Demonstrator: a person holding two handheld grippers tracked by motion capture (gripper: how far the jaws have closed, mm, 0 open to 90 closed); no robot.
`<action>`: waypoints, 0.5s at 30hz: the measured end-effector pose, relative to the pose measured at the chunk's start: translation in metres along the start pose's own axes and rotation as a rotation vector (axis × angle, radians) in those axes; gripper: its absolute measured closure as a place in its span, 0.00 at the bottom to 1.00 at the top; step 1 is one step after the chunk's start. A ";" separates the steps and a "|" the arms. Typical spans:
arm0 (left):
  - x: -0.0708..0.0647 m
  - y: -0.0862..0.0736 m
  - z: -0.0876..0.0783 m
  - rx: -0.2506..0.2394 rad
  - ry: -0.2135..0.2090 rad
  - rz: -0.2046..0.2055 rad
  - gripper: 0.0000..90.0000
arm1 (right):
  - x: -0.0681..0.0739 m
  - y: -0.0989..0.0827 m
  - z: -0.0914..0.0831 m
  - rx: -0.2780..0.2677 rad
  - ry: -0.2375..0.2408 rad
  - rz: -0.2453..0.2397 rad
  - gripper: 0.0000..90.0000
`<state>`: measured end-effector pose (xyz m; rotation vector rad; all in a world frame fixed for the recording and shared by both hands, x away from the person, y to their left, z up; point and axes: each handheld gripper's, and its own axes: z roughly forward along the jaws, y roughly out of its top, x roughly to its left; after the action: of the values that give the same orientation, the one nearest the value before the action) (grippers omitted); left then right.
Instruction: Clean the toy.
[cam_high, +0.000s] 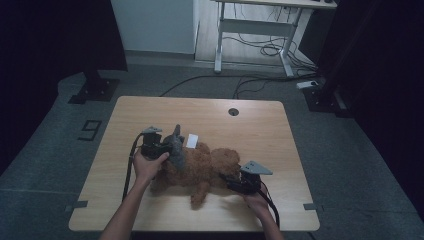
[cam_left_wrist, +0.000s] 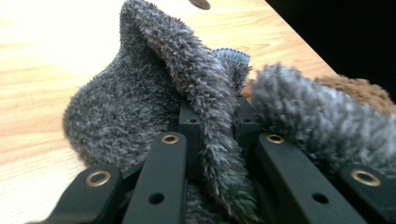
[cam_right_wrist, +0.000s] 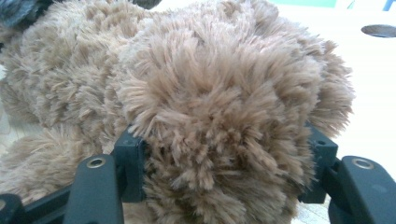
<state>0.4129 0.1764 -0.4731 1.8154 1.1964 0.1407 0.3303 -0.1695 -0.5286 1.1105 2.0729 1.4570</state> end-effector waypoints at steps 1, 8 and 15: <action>0.004 -0.001 0.000 0.002 0.004 -0.008 0.87 | 0.000 0.000 0.000 0.000 0.001 0.001 0.40; 0.015 -0.015 -0.010 0.010 0.046 0.003 0.87 | -0.002 -0.001 -0.001 0.004 0.006 0.005 0.40; 0.030 -0.031 -0.025 0.038 0.117 0.004 0.87 | -0.003 -0.001 -0.001 0.004 0.007 0.017 0.40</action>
<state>0.3943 0.2181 -0.4924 1.8639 1.2850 0.2304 0.3314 -0.1728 -0.5298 1.1286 2.0775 1.4671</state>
